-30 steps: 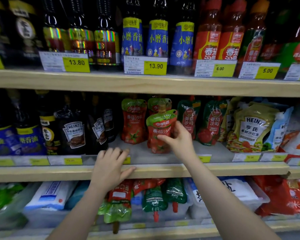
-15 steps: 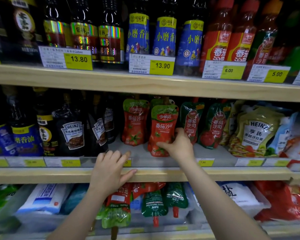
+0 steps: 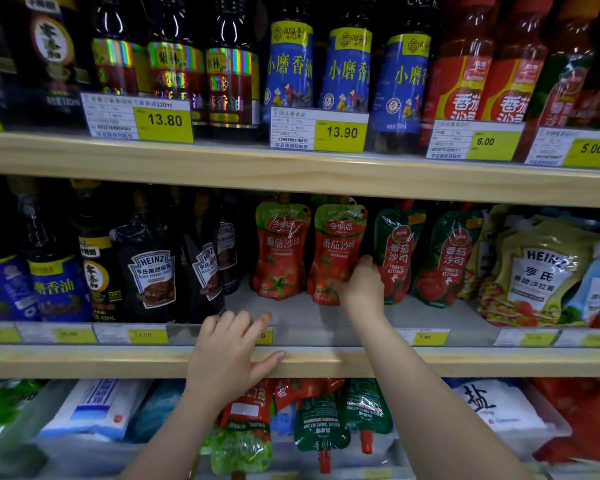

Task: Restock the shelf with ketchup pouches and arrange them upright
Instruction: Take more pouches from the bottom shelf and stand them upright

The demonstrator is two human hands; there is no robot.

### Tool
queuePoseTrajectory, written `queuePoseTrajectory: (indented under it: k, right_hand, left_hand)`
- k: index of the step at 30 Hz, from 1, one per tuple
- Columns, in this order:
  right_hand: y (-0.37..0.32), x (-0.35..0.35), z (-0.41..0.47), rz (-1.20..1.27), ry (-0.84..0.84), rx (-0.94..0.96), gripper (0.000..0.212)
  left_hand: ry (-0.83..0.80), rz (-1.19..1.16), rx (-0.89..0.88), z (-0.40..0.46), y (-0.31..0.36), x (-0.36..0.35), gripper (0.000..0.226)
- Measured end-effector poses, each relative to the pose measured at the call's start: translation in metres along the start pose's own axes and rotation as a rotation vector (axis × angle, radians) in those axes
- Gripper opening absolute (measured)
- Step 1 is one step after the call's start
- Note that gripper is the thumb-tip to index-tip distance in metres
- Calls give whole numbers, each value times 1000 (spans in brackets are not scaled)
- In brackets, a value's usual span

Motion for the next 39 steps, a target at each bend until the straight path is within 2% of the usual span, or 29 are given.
queuePoseTrajectory:
  k: [5,7,8,10,12,14,24,29,33,37,39]
  right_hand:
    - [3,8,-5,49,14,36,69]
    - [6,17,-10,67,24,115,56]
    - [6,17,-12,79,-29,161,44]
    - [7,5,-16,139,-262,179,22]
    - [8,-8,-17,126,-451,183,28]
    - [8,-13,-14,80,-497,185,35]
    - [16,-20,-6,93,-466,163,35]
    - [3,-4,-28,81,-473,258,33]
    - [7,24,-64,-113,-376,474,28]
    - [44,51,-87,-350,-254,547,33]
    - [56,63,-91,-339,-182,560,38]
  left_hand:
    - [17,-6,2,-1,0,2,56]
    - [20,-7,5,0,-1,2,56]
    - [21,-9,8,0,-1,2,56]
    - [21,-10,10,0,-1,2,56]
    - [17,-13,11,0,0,2,56]
    - [12,-16,13,0,0,3,55]
    - [53,-7,2,-1,-1,1,55]
    - [14,-7,-5,-1,0,3,54]
    - [-32,-72,23,0,0,12,54]
    - [54,-285,20,-21,16,22,53]
    - [71,-359,-7,-47,31,21,48]
Point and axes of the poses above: each hand's wrist, its own z-axis towards the middle knuckle, its own x-axis out of the back of the hand, y = z × x, the point moved 8 cm from there along z, towards the middle knuckle, and after that the axes turned 6 degrees about z, right-handed, at the moved point
